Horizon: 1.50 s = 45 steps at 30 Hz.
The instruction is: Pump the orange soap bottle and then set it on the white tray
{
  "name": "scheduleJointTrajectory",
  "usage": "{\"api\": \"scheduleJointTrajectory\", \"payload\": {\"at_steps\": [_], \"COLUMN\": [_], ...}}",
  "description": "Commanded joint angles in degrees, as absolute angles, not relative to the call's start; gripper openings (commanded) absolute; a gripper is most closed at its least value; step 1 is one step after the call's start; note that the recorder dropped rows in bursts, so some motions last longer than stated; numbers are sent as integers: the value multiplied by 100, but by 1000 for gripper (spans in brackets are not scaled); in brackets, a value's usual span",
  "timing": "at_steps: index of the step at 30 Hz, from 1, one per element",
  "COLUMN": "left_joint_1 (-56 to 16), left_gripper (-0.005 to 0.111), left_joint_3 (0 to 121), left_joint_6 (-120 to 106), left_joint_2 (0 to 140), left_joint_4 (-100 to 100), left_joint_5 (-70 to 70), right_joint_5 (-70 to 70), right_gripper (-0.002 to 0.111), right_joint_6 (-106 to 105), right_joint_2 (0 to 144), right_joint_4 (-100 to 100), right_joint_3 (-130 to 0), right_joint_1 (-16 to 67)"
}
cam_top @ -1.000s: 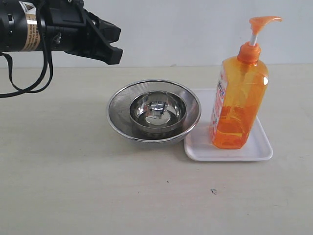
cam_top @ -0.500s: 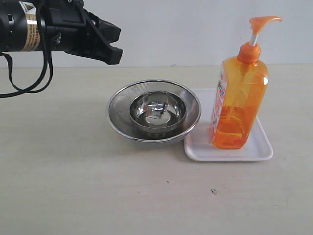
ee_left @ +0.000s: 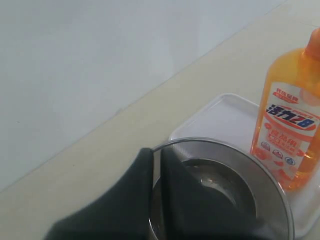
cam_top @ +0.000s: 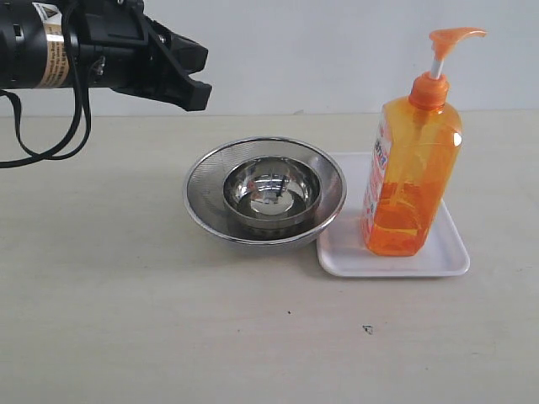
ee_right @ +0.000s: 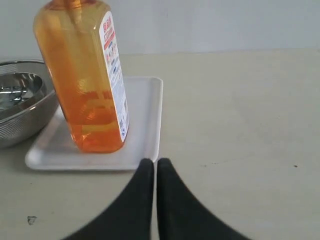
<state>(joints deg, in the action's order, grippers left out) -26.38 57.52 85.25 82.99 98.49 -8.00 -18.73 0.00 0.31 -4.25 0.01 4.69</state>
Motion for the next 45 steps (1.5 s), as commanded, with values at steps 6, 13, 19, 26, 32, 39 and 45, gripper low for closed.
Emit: {"api": "scheduleJointTrajectory", "payload": {"at_steps": [6, 13, 19, 26, 32, 39, 45], "left_joint_1": [-2654, -2654, -2654, -2654, -2654, -2654, -1302], "left_gripper": [5, 5, 5, 5, 5, 5, 5], "left_joint_3": [5722, 5722, 5722, 5722, 5722, 5722, 5638], "left_joint_6": [8561, 8561, 8561, 8561, 8561, 8561, 9507], "left_joint_2": [8255, 8255, 8255, 8255, 8255, 7270, 4511], "left_joint_4": [9787, 9787, 9787, 9787, 9787, 9995, 9982], "left_joint_5": [-745, -745, -745, -745, -682, -452, -1300], "right_joint_5": [-1884, -1884, -1884, -1884, -1884, -1884, -1884], "right_gripper": [0, 0, 0, 0, 0, 0, 0], "right_joint_6": [-459, -343, -334, -334, -334, -334, -334], "right_joint_2": [0, 0, 0, 0, 0, 0, 0], "right_joint_4": [-391, -391, -391, -391, -391, -391, -391], "right_joint_3": [0, 0, 0, 0, 0, 0, 0], "right_joint_1": [452, 452, 452, 452, 452, 452, 452]}}
